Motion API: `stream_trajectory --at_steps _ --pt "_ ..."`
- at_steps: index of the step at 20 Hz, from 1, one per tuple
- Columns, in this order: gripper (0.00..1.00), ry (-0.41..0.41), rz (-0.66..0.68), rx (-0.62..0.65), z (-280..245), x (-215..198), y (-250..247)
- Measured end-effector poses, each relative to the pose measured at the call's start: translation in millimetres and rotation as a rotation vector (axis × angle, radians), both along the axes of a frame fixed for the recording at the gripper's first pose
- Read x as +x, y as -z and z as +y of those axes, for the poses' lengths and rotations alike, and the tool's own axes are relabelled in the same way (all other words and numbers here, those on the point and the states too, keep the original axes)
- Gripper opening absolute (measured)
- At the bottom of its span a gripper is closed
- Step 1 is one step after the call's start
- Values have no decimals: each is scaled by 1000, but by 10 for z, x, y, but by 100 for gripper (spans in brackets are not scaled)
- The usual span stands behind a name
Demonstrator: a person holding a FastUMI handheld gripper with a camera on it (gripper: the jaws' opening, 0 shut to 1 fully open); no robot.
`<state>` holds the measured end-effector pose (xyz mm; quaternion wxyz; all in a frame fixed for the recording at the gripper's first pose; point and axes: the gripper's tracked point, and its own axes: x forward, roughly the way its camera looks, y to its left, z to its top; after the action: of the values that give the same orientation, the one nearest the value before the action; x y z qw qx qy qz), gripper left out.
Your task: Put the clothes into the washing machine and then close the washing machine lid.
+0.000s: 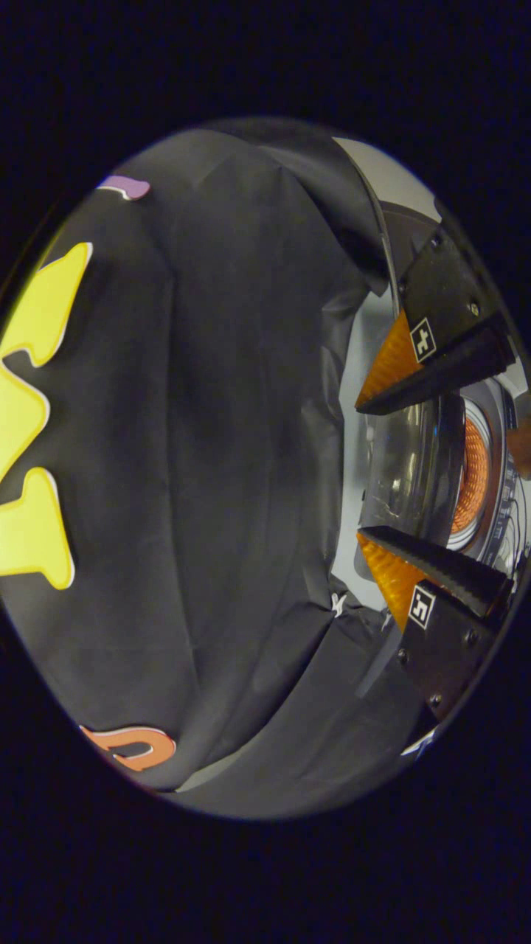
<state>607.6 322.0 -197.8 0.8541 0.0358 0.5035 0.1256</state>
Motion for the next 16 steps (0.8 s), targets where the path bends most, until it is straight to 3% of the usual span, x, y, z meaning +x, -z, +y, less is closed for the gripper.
stream_trajectory --at_steps 16 --pt "95 2 -30 21 -57 -24 137"
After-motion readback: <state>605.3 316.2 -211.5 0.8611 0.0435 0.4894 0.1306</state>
